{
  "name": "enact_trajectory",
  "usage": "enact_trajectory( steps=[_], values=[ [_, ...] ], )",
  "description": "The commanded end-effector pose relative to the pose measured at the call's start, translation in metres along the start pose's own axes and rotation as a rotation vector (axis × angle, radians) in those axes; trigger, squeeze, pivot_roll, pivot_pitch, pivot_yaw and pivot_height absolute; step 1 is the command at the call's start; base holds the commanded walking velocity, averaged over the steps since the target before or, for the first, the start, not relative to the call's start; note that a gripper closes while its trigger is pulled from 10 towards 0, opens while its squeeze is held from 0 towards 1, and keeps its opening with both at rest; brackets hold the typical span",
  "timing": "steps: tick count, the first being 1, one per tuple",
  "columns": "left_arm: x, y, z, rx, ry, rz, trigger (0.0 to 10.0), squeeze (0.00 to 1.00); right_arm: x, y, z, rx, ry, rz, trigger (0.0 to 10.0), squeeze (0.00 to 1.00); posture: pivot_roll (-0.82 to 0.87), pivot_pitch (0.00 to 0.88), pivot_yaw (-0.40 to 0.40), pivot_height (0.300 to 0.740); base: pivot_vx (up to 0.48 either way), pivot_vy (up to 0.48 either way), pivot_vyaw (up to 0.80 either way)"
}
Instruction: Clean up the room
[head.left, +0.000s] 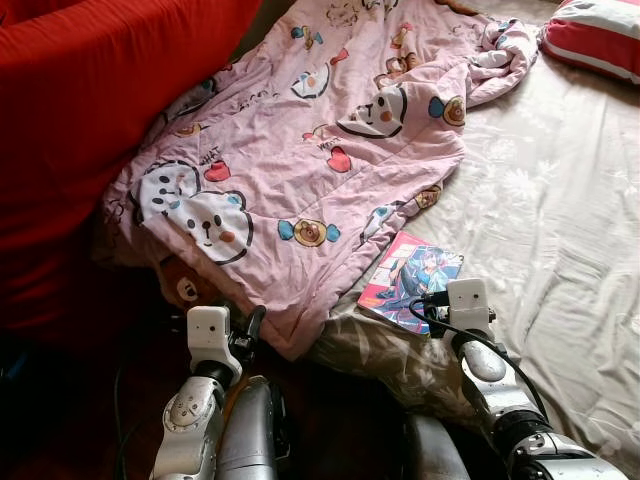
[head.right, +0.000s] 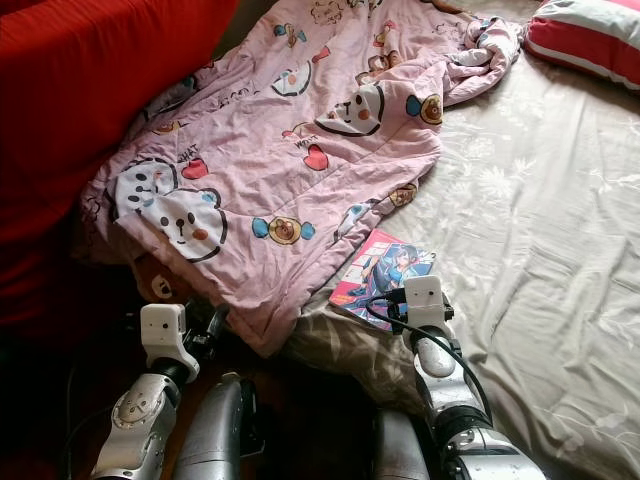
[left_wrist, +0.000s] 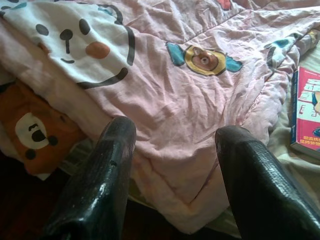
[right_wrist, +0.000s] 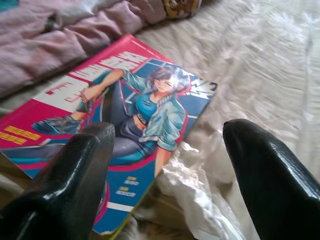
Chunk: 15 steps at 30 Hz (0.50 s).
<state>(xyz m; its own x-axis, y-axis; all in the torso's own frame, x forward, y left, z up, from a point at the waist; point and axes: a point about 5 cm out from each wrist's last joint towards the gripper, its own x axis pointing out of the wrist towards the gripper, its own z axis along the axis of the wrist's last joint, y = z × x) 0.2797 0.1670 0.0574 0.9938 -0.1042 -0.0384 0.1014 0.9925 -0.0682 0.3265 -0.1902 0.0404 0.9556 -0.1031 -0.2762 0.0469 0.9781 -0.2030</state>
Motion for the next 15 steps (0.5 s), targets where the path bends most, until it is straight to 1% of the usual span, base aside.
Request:
enact_trajectory(
  steps=[1, 6, 9, 12, 13, 15],
  values=[
    [-0.006, 0.005, -0.006, -0.009, 0.030, 0.017, 10.0, 0.00, 0.000, -0.011, -0.004, 0.012, 0.035, -0.047, 10.0, 0.00, -0.03, 0.281, 0.055, 0.635, 0.000, 0.000, 0.00],
    [-0.005, 0.006, -0.006, -0.008, 0.031, 0.017, 10.0, 0.00, 0.001, -0.018, -0.004, 0.012, 0.047, -0.076, 10.0, 0.00, -0.03, 0.281, 0.057, 0.635, 0.000, 0.000, 0.00],
    [-0.005, 0.006, -0.007, -0.007, 0.034, 0.015, 10.0, 0.00, 0.001, -0.020, -0.004, 0.030, 0.055, -0.085, 10.0, 0.00, -0.03, 0.281, 0.058, 0.635, 0.000, 0.000, 0.00],
    [-0.005, 0.005, -0.007, -0.006, 0.039, 0.010, 10.0, 0.00, 0.001, -0.021, -0.009, 0.039, 0.100, -0.084, 10.0, 0.00, -0.03, 0.281, 0.061, 0.635, 0.000, 0.000, 0.00],
    [-0.005, 0.005, -0.007, -0.005, 0.040, 0.007, 10.0, 0.00, 0.000, -0.020, -0.013, 0.073, 0.127, -0.080, 10.0, 0.00, -0.03, 0.282, 0.061, 0.635, 0.000, 0.000, 0.00],
    [-0.005, 0.005, -0.007, -0.005, 0.040, 0.006, 10.0, 0.00, -0.001, -0.020, -0.015, 0.086, 0.138, -0.083, 10.0, 0.00, -0.03, 0.282, 0.064, 0.635, 0.000, 0.000, 0.00]
  ],
)
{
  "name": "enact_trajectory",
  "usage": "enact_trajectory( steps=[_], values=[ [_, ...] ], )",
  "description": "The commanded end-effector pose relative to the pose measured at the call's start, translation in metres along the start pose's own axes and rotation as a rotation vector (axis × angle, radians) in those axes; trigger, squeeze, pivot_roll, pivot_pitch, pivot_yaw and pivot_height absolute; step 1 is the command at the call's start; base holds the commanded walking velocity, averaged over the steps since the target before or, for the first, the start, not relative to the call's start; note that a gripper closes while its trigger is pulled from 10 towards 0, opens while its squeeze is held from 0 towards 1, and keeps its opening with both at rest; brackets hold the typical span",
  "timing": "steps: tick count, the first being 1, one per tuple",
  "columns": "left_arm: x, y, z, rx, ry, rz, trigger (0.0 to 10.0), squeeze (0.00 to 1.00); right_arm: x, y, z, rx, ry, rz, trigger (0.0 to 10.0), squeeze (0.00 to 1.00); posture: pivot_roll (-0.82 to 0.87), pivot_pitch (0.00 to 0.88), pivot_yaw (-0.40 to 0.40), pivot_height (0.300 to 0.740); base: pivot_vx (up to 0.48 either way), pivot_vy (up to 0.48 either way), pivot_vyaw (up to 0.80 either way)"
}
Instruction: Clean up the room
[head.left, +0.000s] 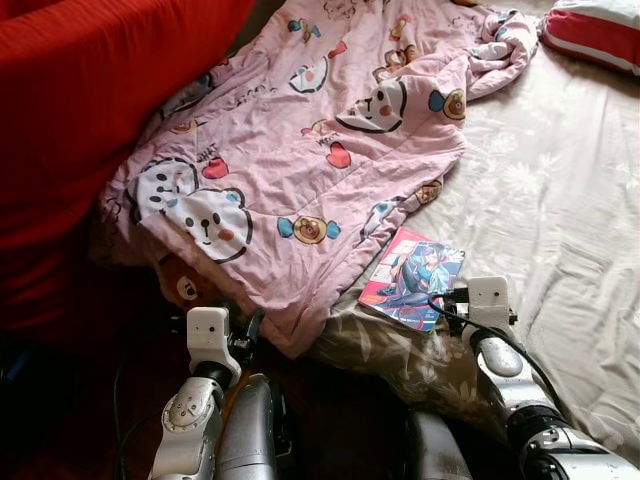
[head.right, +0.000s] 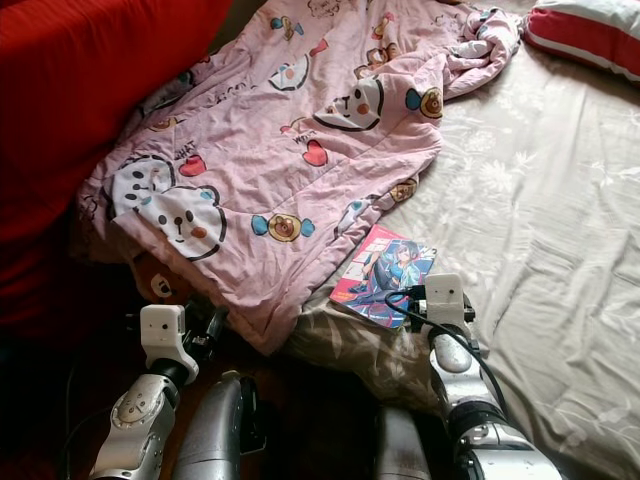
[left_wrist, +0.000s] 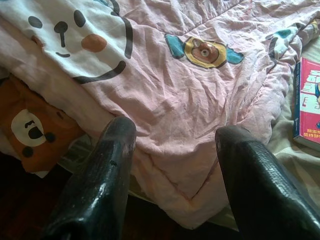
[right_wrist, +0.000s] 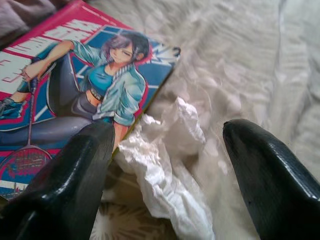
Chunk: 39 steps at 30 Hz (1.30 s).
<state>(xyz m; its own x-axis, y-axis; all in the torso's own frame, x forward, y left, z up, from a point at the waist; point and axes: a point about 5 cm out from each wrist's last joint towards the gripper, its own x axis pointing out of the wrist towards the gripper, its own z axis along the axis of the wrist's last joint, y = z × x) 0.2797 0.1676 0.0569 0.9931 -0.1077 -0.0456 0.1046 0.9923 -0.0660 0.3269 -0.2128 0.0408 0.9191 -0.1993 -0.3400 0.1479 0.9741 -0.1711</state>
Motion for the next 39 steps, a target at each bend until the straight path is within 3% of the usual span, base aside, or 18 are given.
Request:
enact_trajectory(
  steps=[1, 27, 29, 30, 31, 32, 34, 39],
  values=[
    [-0.005, 0.005, -0.006, -0.006, 0.032, 0.007, 10.0, 0.00, -0.003, 0.000, -0.013, 0.025, 0.061, 0.000, 10.0, 0.00, -0.03, 0.284, 0.066, 0.635, 0.000, 0.000, 0.00],
    [-0.008, 0.009, -0.004, 0.012, 0.043, -0.009, 10.0, 0.00, -0.008, -0.009, -0.034, 0.061, 0.186, -0.072, 10.0, 0.00, 0.00, 0.293, 0.100, 0.635, 0.000, 0.000, 0.00],
    [-0.009, 0.009, -0.004, 0.014, 0.043, -0.011, 10.0, 0.00, -0.008, -0.009, -0.035, 0.063, 0.184, -0.072, 9.6, 0.00, 0.00, 0.293, 0.103, 0.635, 0.000, 0.000, 0.00],
    [-0.009, 0.009, -0.004, 0.015, 0.044, -0.012, 10.0, 0.00, -0.009, -0.009, -0.035, 0.062, 0.184, -0.072, 7.7, 0.00, 0.00, 0.293, 0.104, 0.635, 0.000, 0.000, 0.00],
    [-0.009, 0.009, -0.004, 0.019, 0.046, -0.015, 10.0, 0.00, -0.009, -0.009, -0.035, 0.059, 0.187, -0.072, 4.8, 0.00, 0.00, 0.294, 0.106, 0.635, 0.000, 0.000, 0.00],
    [-0.009, 0.010, -0.004, 0.023, 0.047, -0.018, 10.0, 0.00, -0.009, -0.008, -0.036, 0.060, 0.192, -0.074, 0.5, 0.00, 0.01, 0.294, 0.109, 0.635, 0.000, 0.000, 0.00],
    [-0.009, 0.011, -0.003, 0.026, 0.046, -0.018, 10.0, 0.00, -0.009, -0.007, -0.037, 0.062, 0.195, -0.075, 0.0, 0.00, 0.01, 0.295, 0.114, 0.635, 0.000, 0.000, 0.00],
    [-0.010, 0.014, -0.002, 0.033, 0.045, -0.016, 10.0, 0.00, -0.010, -0.005, -0.038, 0.071, 0.197, -0.075, 0.0, 0.00, 0.02, 0.292, 0.123, 0.635, 0.000, 0.000, 0.00]
  ],
)
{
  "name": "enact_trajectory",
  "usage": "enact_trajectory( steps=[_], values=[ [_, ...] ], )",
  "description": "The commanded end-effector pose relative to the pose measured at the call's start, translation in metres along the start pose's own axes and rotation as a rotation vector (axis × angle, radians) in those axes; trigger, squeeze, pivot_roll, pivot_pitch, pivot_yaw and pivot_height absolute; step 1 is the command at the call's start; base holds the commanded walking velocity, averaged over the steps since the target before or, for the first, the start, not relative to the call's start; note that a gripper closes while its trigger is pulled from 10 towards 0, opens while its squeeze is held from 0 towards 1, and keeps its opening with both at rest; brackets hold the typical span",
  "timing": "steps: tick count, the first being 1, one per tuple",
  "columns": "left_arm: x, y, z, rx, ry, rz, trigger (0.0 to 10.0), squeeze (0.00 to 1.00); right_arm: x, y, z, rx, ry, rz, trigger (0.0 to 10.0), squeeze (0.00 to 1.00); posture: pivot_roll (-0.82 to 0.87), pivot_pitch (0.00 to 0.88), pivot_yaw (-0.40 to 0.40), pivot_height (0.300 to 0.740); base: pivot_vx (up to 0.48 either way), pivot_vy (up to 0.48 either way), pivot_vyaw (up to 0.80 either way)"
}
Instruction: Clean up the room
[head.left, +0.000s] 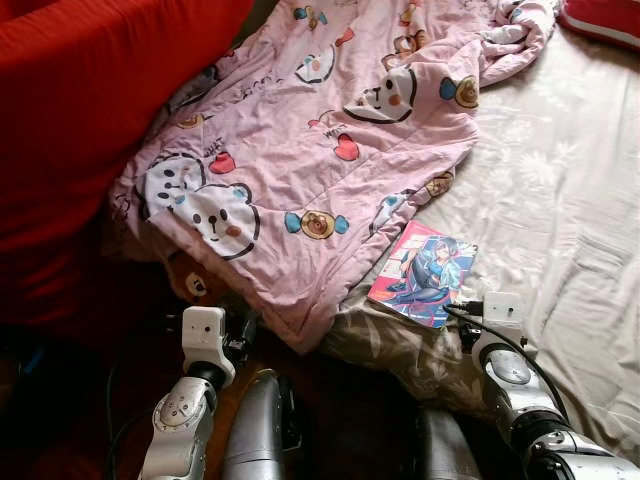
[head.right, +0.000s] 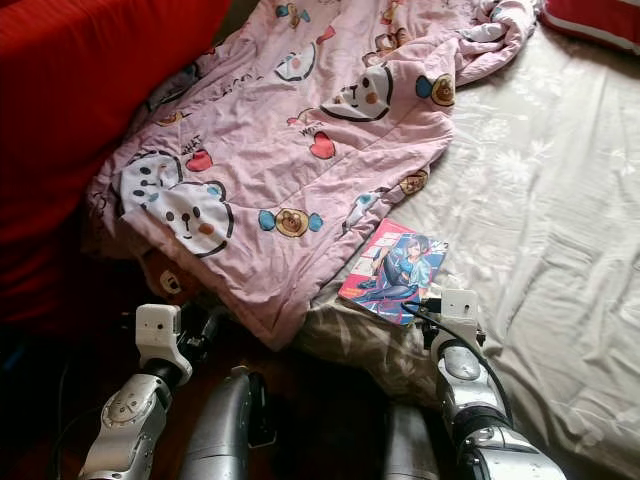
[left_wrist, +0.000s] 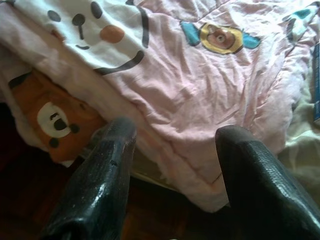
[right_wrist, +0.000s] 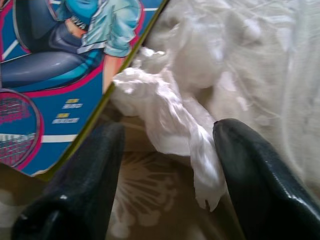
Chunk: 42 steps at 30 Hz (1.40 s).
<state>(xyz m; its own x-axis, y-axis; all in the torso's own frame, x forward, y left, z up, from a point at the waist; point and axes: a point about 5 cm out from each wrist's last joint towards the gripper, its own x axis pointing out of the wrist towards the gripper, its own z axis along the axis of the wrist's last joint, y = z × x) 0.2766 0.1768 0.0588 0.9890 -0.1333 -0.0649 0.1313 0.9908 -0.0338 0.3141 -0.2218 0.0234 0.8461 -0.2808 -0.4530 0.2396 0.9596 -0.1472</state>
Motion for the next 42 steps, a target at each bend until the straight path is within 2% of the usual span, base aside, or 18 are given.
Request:
enact_trajectory(
  steps=[1, 20, 33, 36, 38, 42],
  values=[
    [-0.006, 0.005, -0.004, -0.001, 0.025, 0.009, 10.0, 0.00, -0.004, 0.002, -0.017, 0.011, 0.061, -0.002, 0.0, 0.00, 0.02, 0.292, 0.124, 0.635, 0.000, 0.000, 0.00],
    [-0.006, 0.007, -0.003, 0.007, 0.028, 0.004, 10.0, 0.00, -0.005, -0.008, -0.022, 0.034, 0.072, -0.062, 0.0, 0.00, 0.03, 0.284, 0.138, 0.635, 0.000, 0.000, 0.00],
    [-0.004, 0.006, -0.002, 0.010, 0.025, 0.004, 10.0, 0.00, -0.006, -0.005, -0.023, 0.052, 0.059, -0.059, 0.0, 0.00, 0.03, 0.274, 0.140, 0.635, 0.000, 0.000, 0.00],
    [-0.003, 0.006, -0.002, 0.011, 0.023, 0.003, 10.0, 0.00, -0.005, -0.005, -0.020, 0.065, 0.031, -0.060, 0.0, 0.00, 0.02, 0.273, 0.140, 0.635, 0.000, 0.000, 0.00],
    [-0.002, 0.006, -0.003, 0.011, 0.026, 0.003, 10.0, 0.00, -0.005, -0.006, -0.012, 0.105, -0.038, -0.049, 0.0, 0.00, 0.02, 0.274, 0.139, 0.635, 0.000, 0.000, 0.00],
    [-0.002, 0.005, -0.003, 0.010, 0.027, 0.002, 10.0, 0.00, -0.006, -0.004, -0.005, 0.126, -0.104, -0.035, 0.0, 0.00, 0.01, 0.275, 0.136, 0.635, 0.000, 0.000, 0.00]
  ],
)
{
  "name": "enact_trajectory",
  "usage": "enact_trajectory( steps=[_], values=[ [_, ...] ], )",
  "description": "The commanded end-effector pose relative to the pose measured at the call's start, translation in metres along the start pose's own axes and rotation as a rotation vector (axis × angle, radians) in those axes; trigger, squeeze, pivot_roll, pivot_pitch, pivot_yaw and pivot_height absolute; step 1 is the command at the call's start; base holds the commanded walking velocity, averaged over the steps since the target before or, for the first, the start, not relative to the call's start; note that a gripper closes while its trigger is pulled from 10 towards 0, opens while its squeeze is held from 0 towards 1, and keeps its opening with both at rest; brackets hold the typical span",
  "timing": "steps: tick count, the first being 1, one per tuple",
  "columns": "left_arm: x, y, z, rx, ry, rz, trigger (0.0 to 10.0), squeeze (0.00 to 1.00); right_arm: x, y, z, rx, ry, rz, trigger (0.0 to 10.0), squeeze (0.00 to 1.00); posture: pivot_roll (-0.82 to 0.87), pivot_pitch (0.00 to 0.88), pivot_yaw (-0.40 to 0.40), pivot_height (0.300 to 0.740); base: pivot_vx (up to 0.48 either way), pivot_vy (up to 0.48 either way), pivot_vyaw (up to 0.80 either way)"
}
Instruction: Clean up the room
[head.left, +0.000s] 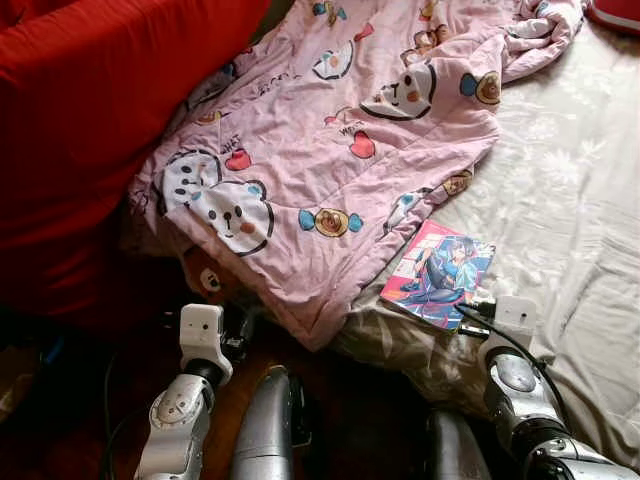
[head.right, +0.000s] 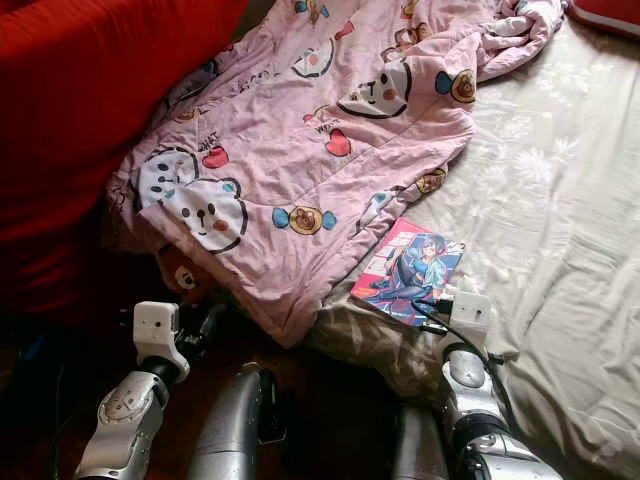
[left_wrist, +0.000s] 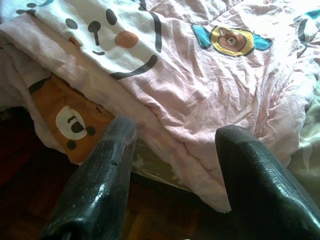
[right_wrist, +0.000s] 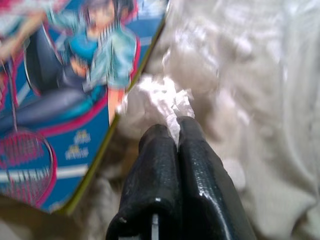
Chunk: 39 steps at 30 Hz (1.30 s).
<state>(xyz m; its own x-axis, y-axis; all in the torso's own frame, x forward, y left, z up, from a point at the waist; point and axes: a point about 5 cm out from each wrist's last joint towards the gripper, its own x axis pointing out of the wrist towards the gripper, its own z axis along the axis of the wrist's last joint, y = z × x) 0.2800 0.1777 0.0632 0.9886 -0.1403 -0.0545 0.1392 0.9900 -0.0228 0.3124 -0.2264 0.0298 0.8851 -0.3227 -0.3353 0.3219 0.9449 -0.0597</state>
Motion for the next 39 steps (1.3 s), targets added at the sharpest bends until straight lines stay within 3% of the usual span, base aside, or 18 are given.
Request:
enact_trajectory(
  steps=[1, 8, 13, 14, 15, 25, 39],
  values=[
    [-0.004, 0.002, -0.007, -0.003, 0.031, 0.014, 10.0, 0.00, -0.006, 0.002, -0.005, -0.023, -0.057, 0.012, 0.0, 0.00, 0.00, 0.276, 0.130, 0.635, 0.000, 0.000, 0.00],
    [-0.004, 0.000, -0.009, -0.005, 0.030, 0.018, 10.0, 0.00, -0.014, 0.007, 0.007, -0.061, -0.233, 0.027, 0.0, 0.00, -0.01, 0.273, 0.116, 0.635, 0.000, 0.000, 0.00],
    [-0.006, 0.002, -0.010, -0.008, 0.029, 0.030, 10.0, 0.00, -0.036, 0.012, 0.012, -0.012, -0.377, 0.086, 0.0, 0.00, -0.01, 0.272, 0.103, 0.635, 0.000, 0.000, 0.00],
    [-0.006, 0.002, -0.010, -0.009, 0.028, 0.032, 10.0, 0.00, -0.041, 0.012, 0.011, -0.001, -0.390, 0.098, 2.4, 0.00, -0.02, 0.273, 0.100, 0.635, 0.000, 0.000, 0.00],
    [-0.006, 0.001, -0.011, -0.012, 0.028, 0.032, 10.0, 0.00, -0.047, 0.013, 0.009, 0.010, -0.394, 0.119, 10.0, 0.00, -0.02, 0.274, 0.099, 0.635, 0.000, 0.000, 0.00],
    [-0.004, -0.007, -0.014, -0.026, 0.027, 0.020, 10.0, 0.00, -0.051, 0.022, 0.015, 0.037, -0.400, 0.155, 10.0, 0.00, -0.04, 0.253, 0.090, 0.635, 0.000, 0.000, 0.00],
    [-0.003, -0.006, -0.015, -0.022, 0.027, 0.026, 10.0, 0.00, -0.050, 0.024, 0.017, 0.024, -0.378, 0.182, 10.0, 0.00, -0.05, 0.228, 0.090, 0.715, 0.000, 0.000, 0.00]
  ],
)
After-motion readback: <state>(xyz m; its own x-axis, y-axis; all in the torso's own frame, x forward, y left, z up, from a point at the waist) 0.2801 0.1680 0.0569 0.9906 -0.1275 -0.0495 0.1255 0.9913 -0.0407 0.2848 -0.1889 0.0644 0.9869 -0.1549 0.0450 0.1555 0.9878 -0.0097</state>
